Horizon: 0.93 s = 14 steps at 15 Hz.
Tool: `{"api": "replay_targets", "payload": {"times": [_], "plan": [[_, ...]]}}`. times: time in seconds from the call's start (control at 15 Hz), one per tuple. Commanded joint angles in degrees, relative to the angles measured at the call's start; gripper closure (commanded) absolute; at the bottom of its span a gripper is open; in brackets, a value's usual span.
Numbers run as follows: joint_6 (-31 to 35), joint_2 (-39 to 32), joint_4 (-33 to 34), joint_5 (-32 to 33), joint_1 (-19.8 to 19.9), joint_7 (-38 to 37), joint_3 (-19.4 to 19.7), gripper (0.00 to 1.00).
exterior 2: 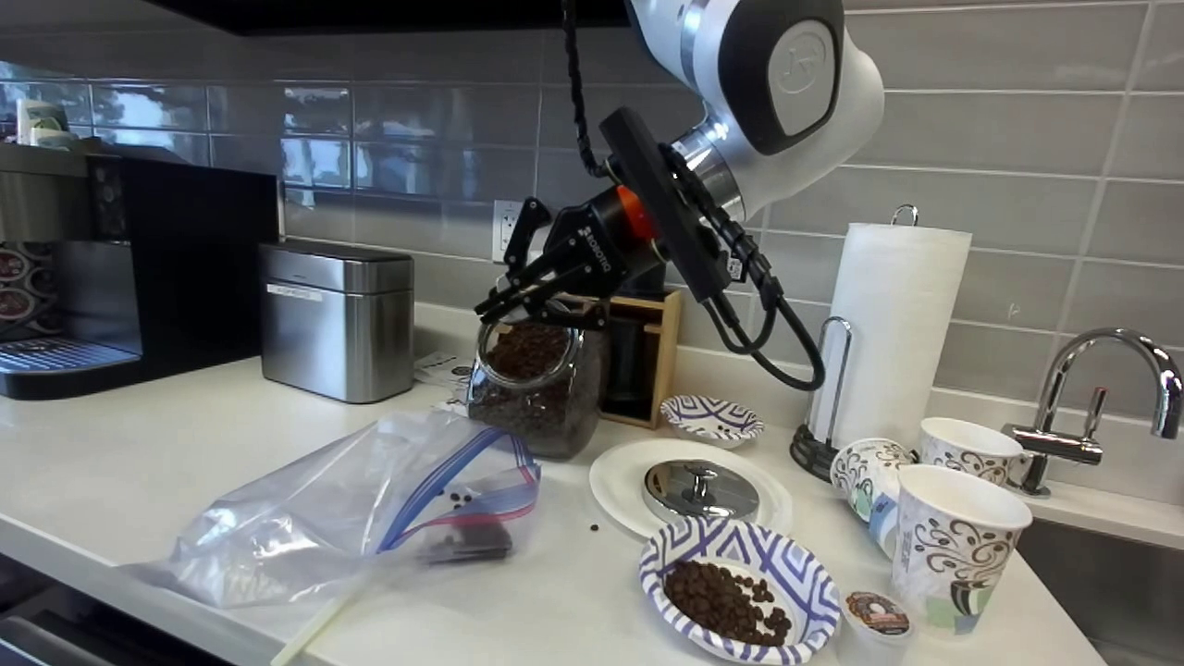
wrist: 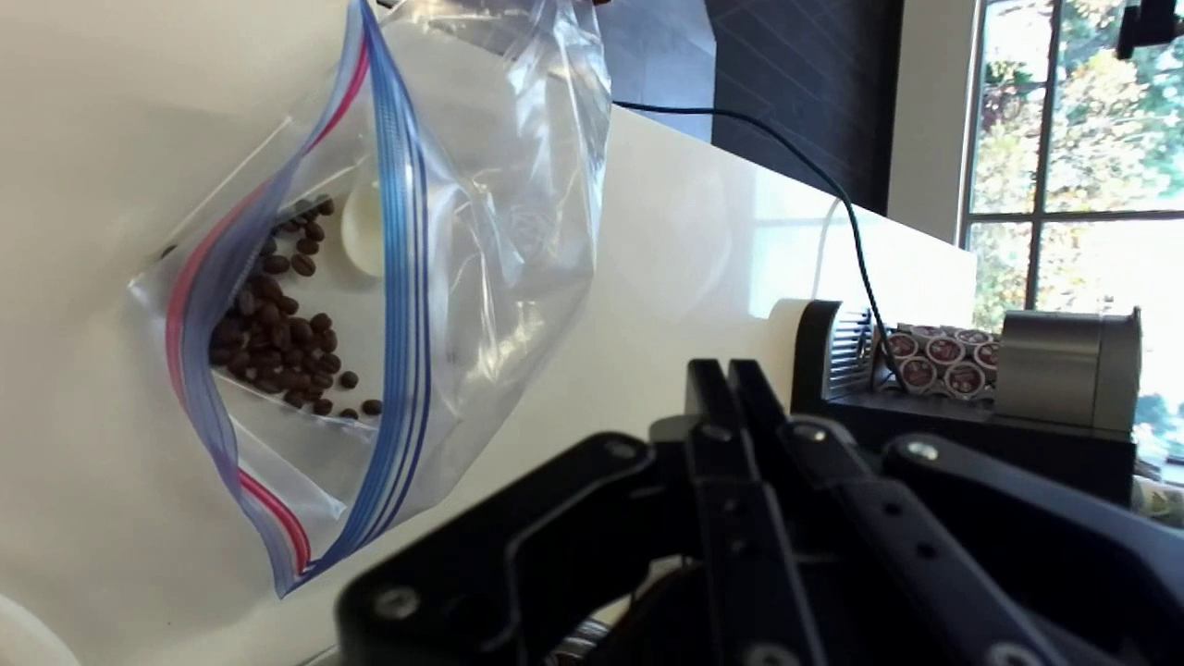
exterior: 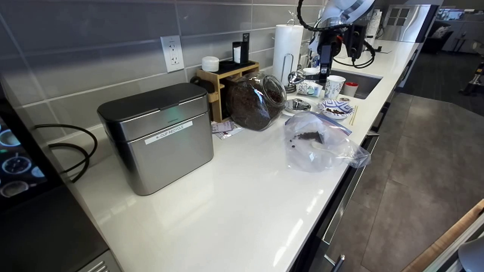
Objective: Use the silver spoon to get some coffee beans from the container and place them in the plastic bag.
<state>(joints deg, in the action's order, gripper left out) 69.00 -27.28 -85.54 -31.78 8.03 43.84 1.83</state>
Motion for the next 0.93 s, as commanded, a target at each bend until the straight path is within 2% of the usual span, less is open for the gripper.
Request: {"api": "replay_targets", "payload": {"times": [0.0,0.87], "plan": [[-4.7,-5.7,6.8,-2.5,1.6,-4.8,-2.2,0.99],[-5.3,-16.6,17.9,-3.0,2.1,-15.9,-5.8,0.99]]}}
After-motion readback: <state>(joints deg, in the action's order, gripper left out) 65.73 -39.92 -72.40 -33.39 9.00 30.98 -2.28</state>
